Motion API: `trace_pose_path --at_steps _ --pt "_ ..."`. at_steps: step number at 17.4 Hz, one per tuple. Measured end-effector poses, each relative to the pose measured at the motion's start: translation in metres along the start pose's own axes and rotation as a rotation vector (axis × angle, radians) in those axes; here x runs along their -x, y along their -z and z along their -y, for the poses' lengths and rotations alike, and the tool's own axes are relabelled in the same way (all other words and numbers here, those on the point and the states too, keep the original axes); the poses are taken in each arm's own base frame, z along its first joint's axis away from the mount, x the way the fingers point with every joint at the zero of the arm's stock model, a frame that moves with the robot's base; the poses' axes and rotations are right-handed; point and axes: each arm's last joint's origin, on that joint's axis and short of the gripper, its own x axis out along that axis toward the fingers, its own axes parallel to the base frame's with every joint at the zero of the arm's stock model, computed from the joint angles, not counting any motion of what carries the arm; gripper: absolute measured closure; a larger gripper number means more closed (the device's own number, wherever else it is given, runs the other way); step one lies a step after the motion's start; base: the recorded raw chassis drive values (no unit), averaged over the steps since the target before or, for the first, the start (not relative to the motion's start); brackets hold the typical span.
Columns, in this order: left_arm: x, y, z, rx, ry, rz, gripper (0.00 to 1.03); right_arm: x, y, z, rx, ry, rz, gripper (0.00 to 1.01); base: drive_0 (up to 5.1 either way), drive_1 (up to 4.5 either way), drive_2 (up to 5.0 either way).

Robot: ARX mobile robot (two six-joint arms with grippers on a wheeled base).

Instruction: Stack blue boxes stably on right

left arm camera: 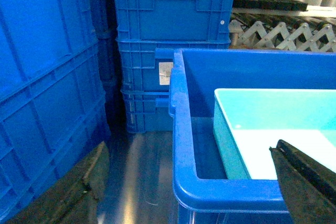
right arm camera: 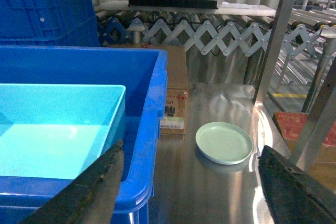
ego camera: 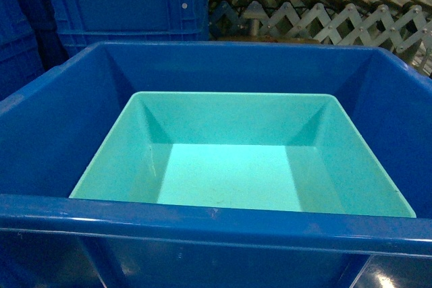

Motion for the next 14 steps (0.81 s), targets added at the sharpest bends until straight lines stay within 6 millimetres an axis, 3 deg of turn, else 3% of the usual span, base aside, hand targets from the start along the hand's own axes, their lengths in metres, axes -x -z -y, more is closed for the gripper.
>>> trace_pose_path --at_steps 1,2,14 --pt "0.0000 0.0000 0.0000 -0.001 0.000 0.000 0.03 0.0000 0.0000 0.0000 0.000 0.000 0.000 0.12 0.0 0.00 0.0" --pt "0.0000 0.0000 0.0000 0.000 0.000 0.000 0.05 0.0000 0.0000 0.0000 0.000 0.000 0.000 0.01 0.0 0.00 0.0" --pt "0.0000 0.0000 0.0000 0.000 0.000 0.000 0.05 0.0000 0.0000 0.0000 0.000 0.000 0.000 0.03 0.0 0.00 0.0"
